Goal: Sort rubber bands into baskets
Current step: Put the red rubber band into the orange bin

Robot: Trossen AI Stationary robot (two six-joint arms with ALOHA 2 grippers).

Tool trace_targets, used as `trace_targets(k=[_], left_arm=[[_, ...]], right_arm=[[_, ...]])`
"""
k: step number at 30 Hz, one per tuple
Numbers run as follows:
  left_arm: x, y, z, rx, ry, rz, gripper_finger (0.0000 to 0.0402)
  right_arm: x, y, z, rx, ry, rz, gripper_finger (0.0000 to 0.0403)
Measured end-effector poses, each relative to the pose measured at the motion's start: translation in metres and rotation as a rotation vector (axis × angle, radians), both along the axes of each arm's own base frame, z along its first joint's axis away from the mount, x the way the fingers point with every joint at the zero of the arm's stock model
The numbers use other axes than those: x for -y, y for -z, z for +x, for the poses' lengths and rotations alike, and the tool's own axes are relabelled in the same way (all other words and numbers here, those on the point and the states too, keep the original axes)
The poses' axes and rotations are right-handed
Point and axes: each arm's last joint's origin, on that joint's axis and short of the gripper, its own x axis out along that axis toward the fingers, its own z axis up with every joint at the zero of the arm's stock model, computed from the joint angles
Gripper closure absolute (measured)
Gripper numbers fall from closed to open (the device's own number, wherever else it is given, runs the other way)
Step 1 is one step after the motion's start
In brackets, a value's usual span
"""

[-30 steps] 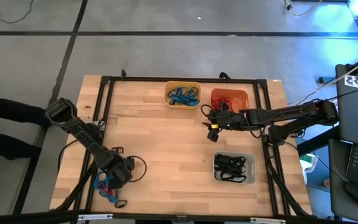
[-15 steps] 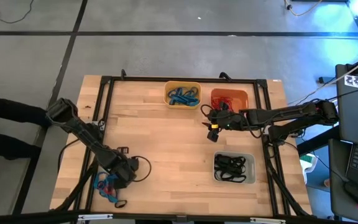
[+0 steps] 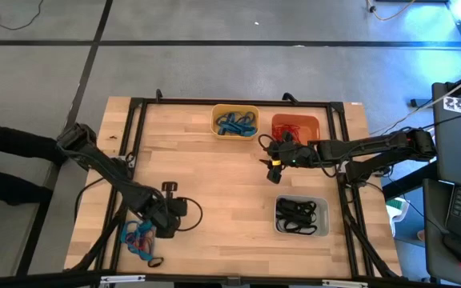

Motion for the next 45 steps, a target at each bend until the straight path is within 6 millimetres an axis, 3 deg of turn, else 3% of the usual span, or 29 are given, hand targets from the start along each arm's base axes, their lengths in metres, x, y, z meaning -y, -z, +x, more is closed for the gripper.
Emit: trace_targets(k=[8, 13, 22, 36, 45], left_arm=[[-0.002, -0.014, 0.013, 0.147, 0.022, 0.092, 0.0392], [-0.005, -0.018, 0.025, 0.227, 0.055, 0.102, 0.0396], [-0.009, -0.023, 0.038, 0.313, 0.103, 0.114, 0.0391], [-0.03, -0.039, 0.071, 0.517, 0.136, 0.201, 0.0399], [-0.038, -0.051, 0.085, 0.65, 0.181, 0.249, 0.0394]], right_arm=[[-0.002, 0.02, 0.027, 0.033, -0.041, -0.005, 0.0095], [-0.007, 0.038, 0.049, 0.079, -0.21, 0.036, 0.0058], [-0.019, 0.054, 0.075, 0.235, -0.475, 0.157, 0.005], [-0.045, 0.051, 0.082, 0.353, -0.596, 0.104, 0.005], [-0.045, 0.049, 0.082, 0.374, -0.588, 0.096, 0.005]])
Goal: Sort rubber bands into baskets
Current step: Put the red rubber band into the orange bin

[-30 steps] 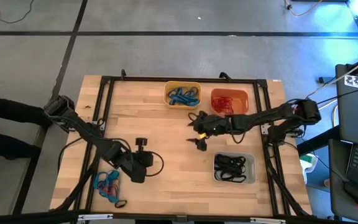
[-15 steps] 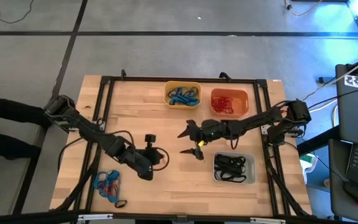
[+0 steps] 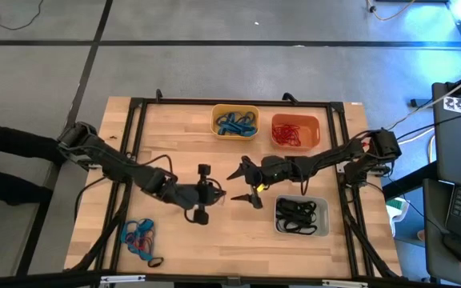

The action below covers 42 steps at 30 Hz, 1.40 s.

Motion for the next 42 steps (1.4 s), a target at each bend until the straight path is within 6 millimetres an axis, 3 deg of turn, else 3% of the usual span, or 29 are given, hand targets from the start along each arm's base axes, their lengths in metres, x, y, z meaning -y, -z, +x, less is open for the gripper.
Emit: trace_targets(k=[11, 21, 31, 36, 42], left_arm=[[-0.015, -0.008, 0.011, 0.077, -0.009, 0.046, 0.0396], [-0.025, -0.008, 0.014, 0.077, -0.045, 0.044, 0.039], [-0.027, -0.008, 0.014, 0.077, -0.05, 0.044, 0.0389], [-0.027, -0.008, 0.014, 0.076, -0.048, 0.05, 0.0389], [-0.027, -0.008, 0.014, 0.084, -0.062, 0.02, 0.0389]], right_arm=[[-0.007, -0.005, 0.0, 0.055, -0.043, 0.007, 0.0057], [-0.01, -0.005, 0.0, 0.061, -0.092, 0.003, 0.0129], [-0.011, -0.005, 0.0, 0.063, -0.094, 0.004, 0.0166], [-0.01, -0.006, 0.0, 0.069, -0.058, -0.003, 0.0234], [-0.008, -0.006, 0.001, 0.065, -0.002, -0.018, 0.0377]])
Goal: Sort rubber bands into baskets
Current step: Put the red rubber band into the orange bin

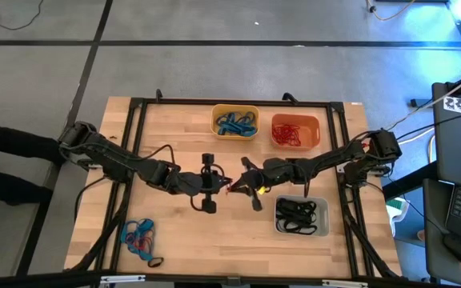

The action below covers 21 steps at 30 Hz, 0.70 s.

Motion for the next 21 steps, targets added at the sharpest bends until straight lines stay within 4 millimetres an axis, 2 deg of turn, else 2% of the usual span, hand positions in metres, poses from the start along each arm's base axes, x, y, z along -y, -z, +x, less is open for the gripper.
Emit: trace_targets(k=[2, 5, 9, 12, 17, 21], left_arm=[[0.0001, 0.0, 0.0, 0.007, -0.011, -0.024, 0.0389], [0.0003, 0.0, -0.0001, 0.016, -0.025, -0.057, 0.0389], [0.0008, 0.0002, 0.0001, 0.014, -0.007, -0.073, 0.0382], [0.0007, 0.0002, 0.0001, 0.018, -0.014, -0.09, 0.0354], [0.0031, 0.0024, -0.0017, -0.008, -0.001, -0.09, 0.0284], [0.0063, 0.0007, -0.0097, -0.047, 0.005, -0.096, 0.0246]], right_arm=[[0.0006, 0.0009, -0.0001, -0.009, 0.021, -0.008, 0.0392], [0.0011, 0.001, -0.0001, -0.01, 0.031, -0.011, 0.0381], [0.0014, 0.0013, -0.0001, -0.011, 0.038, -0.021, 0.0396], [0.0017, 0.0011, -0.0001, -0.009, 0.039, -0.026, 0.0393], [0.0031, 0.0019, -0.0012, -0.027, 0.076, -0.056, 0.0397], [0.0047, -0.0071, -0.0073, -0.043, 0.1, -0.067, 0.0396]])
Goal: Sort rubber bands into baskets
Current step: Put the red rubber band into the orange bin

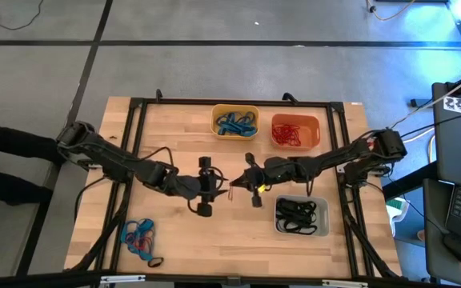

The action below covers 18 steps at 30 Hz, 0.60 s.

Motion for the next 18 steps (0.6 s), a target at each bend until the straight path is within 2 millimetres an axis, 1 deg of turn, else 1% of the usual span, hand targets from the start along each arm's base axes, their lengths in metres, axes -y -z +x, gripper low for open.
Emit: trace_targets(k=[3, 6, 11, 14, 18], left_arm=[[0.002, -0.005, -0.009, -0.032, -0.003, -0.019, 0.0233], [0.003, -0.013, -0.023, -0.05, -0.016, -0.059, 0.0229], [0.005, -0.019, -0.047, -0.112, -0.065, -0.15, 0.0228], [0.007, -0.017, -0.057, -0.166, -0.1, -0.186, 0.0228], [0.011, -0.006, -0.066, -0.225, -0.131, -0.208, 0.0228]], right_arm=[[0.002, -0.01, -0.008, -0.021, 0.03, -0.015, 0.0395], [0.005, -0.023, -0.019, -0.045, 0.066, -0.034, 0.0399], [0.012, -0.043, -0.044, -0.105, 0.165, -0.084, 0.0397], [0.016, -0.056, -0.061, -0.13, 0.237, -0.12, 0.0396], [0.025, -0.07, -0.087, -0.168, 0.383, -0.196, 0.0399]])
